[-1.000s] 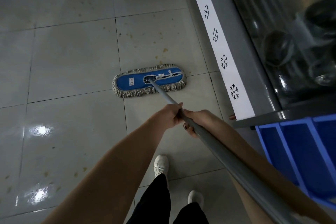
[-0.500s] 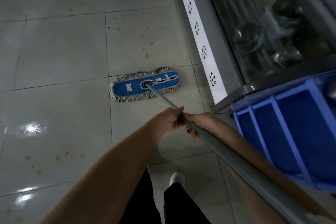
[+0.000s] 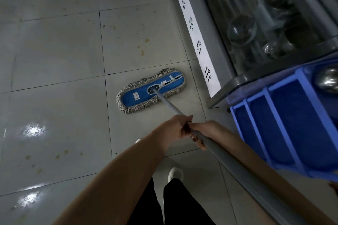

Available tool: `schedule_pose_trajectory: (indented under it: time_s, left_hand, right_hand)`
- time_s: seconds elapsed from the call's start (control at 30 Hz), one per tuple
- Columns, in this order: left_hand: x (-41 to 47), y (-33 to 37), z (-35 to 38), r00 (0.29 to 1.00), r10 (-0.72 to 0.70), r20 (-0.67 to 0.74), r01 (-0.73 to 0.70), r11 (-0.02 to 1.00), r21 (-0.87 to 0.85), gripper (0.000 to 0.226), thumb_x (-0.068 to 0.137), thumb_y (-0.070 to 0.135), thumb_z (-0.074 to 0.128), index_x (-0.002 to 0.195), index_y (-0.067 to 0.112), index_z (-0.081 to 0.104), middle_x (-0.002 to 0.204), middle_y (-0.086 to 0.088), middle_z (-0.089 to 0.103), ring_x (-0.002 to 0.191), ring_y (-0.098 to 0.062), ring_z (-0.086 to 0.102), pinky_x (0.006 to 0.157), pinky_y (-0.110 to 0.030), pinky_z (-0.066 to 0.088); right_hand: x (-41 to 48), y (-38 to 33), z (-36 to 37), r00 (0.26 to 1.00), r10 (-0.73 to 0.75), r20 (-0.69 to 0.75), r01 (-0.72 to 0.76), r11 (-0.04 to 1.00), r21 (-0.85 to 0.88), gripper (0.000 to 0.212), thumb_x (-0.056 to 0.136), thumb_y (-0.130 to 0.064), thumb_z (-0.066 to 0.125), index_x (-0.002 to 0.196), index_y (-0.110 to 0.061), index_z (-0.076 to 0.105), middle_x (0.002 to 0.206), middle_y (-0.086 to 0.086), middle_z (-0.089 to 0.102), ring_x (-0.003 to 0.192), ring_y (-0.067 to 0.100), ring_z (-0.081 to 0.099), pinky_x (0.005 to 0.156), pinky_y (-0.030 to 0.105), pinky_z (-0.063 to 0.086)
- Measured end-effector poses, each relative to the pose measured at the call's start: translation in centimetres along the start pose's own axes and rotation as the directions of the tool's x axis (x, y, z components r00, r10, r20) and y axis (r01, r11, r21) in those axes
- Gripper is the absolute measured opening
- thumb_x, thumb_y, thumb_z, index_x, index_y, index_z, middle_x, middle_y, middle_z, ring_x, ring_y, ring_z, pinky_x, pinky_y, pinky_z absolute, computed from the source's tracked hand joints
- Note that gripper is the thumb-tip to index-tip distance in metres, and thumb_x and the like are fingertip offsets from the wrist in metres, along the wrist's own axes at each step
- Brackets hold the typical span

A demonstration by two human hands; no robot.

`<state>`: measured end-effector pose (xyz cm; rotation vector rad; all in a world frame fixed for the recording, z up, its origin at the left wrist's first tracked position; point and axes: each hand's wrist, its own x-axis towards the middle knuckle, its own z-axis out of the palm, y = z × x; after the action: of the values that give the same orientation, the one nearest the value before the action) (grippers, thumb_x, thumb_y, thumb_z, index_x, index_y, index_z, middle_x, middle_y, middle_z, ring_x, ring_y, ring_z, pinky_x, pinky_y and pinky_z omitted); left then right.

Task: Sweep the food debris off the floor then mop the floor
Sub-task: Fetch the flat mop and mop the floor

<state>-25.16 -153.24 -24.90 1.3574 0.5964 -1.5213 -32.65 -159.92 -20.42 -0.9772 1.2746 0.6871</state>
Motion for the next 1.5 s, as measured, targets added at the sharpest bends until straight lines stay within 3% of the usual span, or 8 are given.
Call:
schedule_pose_trajectory:
  time_s: [0.2, 0.43, 0.73, 0.9, 1.03, 1.13, 1.37, 1.5]
  left_hand:
    - [1.2, 2.9, -0.3, 1.0, 0.004, -0.019, -0.002, 0.997, 0.073, 0.021, 0.096, 0.019, 0.052, 0.084, 0.003, 0.044, 0.067, -0.006, 0.048, 0.027, -0.009, 0.051, 0.039, -0.022, 0.05]
    - [3.2, 9.3, -3.3, 1.0, 0.029, -0.006, -0.028, 0.993, 0.111, 0.022, 0.095, 0.019, 0.052, 0.079, 0.005, 0.044, 0.066, -0.005, 0.048, 0.027, -0.008, 0.051, 0.039, -0.022, 0.05]
    - [5.4, 19.8, -9.5, 0.998, 0.031, 0.051, -0.035, 0.995, 0.088, 0.018, 0.094, 0.017, 0.055, 0.083, 0.004, 0.047, 0.07, -0.006, 0.049, 0.048, -0.012, 0.055, 0.039, -0.022, 0.051]
    - [6.3, 24.8, -11.5, 0.996, 0.032, 0.085, -0.04, 0.994, 0.1, 0.018, 0.095, 0.017, 0.053, 0.083, 0.005, 0.046, 0.068, -0.005, 0.049, 0.037, -0.01, 0.054, 0.039, -0.021, 0.051]
    - [6.8, 27.6, -12.6, 0.994, 0.047, 0.098, -0.056, 0.994, 0.094, 0.021, 0.096, 0.016, 0.051, 0.078, 0.007, 0.046, 0.067, -0.004, 0.047, 0.051, -0.011, 0.052, 0.042, -0.021, 0.052]
    - [7.2, 29.4, -12.8, 0.993, 0.054, 0.101, -0.061, 0.995, 0.073, 0.023, 0.096, 0.015, 0.05, 0.075, 0.007, 0.046, 0.065, -0.004, 0.047, 0.043, -0.01, 0.052, 0.04, -0.02, 0.051]
    - [8.1, 34.2, -12.1, 0.995, 0.045, 0.094, -0.045, 0.999, 0.001, 0.025, 0.096, 0.016, 0.049, 0.074, 0.006, 0.043, 0.061, -0.004, 0.045, 0.029, -0.009, 0.049, 0.037, -0.02, 0.049]
    - [9.0, 37.8, -11.5, 0.997, 0.049, 0.051, -0.049, 0.999, -0.018, 0.025, 0.097, 0.017, 0.049, 0.073, 0.008, 0.043, 0.06, -0.002, 0.043, 0.037, -0.009, 0.046, 0.035, -0.018, 0.046]
  right_hand:
    - [1.6, -3.0, -0.5, 0.998, 0.065, 0.023, -0.066, 0.997, 0.043, 0.042, 0.091, -0.037, 0.059, 0.068, -0.002, 0.054, 0.04, 0.005, 0.052, 0.026, 0.011, 0.044, 0.03, 0.015, 0.038]
    - [2.6, -8.8, 2.5, 0.998, 0.024, 0.052, -0.031, 0.991, 0.13, 0.037, 0.092, -0.034, 0.057, 0.075, -0.001, 0.055, 0.047, 0.006, 0.051, 0.024, 0.009, 0.043, 0.028, 0.014, 0.036]
    - [5.1, -19.4, 8.6, 0.999, 0.03, 0.011, -0.031, 0.983, 0.182, 0.038, 0.094, -0.03, 0.054, 0.071, -0.001, 0.051, 0.033, 0.007, 0.047, 0.02, 0.011, 0.04, 0.027, 0.011, 0.034]
    - [6.8, -24.2, 10.6, 0.999, 0.034, -0.004, -0.033, 0.981, 0.192, 0.038, 0.095, -0.031, 0.054, 0.072, 0.0, 0.05, 0.034, 0.008, 0.048, 0.02, 0.011, 0.04, 0.027, 0.011, 0.034]
    - [7.3, -27.0, 11.6, 0.999, 0.045, 0.027, -0.05, 0.974, 0.22, 0.034, 0.094, -0.031, 0.055, 0.076, -0.003, 0.05, 0.053, 0.009, 0.048, 0.022, 0.011, 0.042, 0.028, 0.012, 0.036]
    - [7.4, -29.0, 11.8, 0.999, 0.033, 0.02, -0.037, 0.979, 0.198, 0.033, 0.093, -0.031, 0.057, 0.078, -0.003, 0.051, 0.062, 0.009, 0.045, 0.022, 0.011, 0.042, 0.028, 0.012, 0.036]
    - [7.9, -34.0, 11.2, 0.997, -0.056, -0.052, 0.061, 0.991, 0.12, 0.036, 0.094, -0.027, 0.056, 0.072, 0.001, 0.05, 0.042, 0.01, 0.048, 0.021, 0.012, 0.04, 0.03, 0.012, 0.036]
    - [8.8, -38.0, 10.7, 0.994, -0.094, -0.056, 0.099, 0.991, 0.092, 0.037, 0.095, -0.025, 0.054, 0.071, 0.002, 0.05, 0.039, 0.011, 0.047, 0.02, 0.013, 0.04, 0.029, 0.012, 0.036]
